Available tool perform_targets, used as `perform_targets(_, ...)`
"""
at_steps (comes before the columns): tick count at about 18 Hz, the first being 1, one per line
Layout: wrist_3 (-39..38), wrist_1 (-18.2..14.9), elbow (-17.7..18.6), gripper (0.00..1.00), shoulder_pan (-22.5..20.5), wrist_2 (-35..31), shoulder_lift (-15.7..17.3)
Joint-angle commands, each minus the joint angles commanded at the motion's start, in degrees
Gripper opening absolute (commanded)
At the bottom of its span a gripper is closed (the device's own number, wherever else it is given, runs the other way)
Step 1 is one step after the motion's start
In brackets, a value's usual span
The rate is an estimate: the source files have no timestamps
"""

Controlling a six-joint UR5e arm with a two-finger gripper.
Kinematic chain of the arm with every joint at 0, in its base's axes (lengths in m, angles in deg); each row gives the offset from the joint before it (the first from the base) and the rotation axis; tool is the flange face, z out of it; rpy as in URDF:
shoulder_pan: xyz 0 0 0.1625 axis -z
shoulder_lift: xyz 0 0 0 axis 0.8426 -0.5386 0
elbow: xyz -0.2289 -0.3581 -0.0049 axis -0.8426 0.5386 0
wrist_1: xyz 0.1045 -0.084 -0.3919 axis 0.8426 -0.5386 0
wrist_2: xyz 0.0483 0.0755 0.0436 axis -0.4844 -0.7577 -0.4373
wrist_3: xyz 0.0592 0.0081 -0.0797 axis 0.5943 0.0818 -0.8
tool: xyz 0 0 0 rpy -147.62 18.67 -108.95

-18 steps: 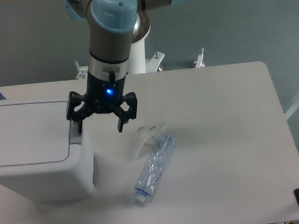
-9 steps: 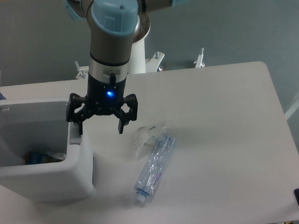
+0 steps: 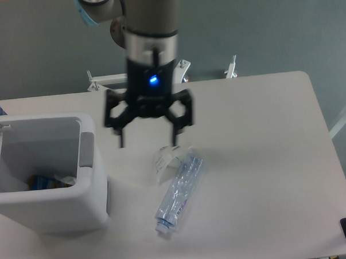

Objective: Open the trash can
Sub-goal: 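Raise the gripper away from the opened bin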

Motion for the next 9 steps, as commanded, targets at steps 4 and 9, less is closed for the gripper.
perform_targets(4,18.2,-4.9,1.2,1.00,-1.8,-8.5,0.1)
perform_targets(9,27.7,-8.5,1.8,1.00,-5.6,-9.3,0.6)
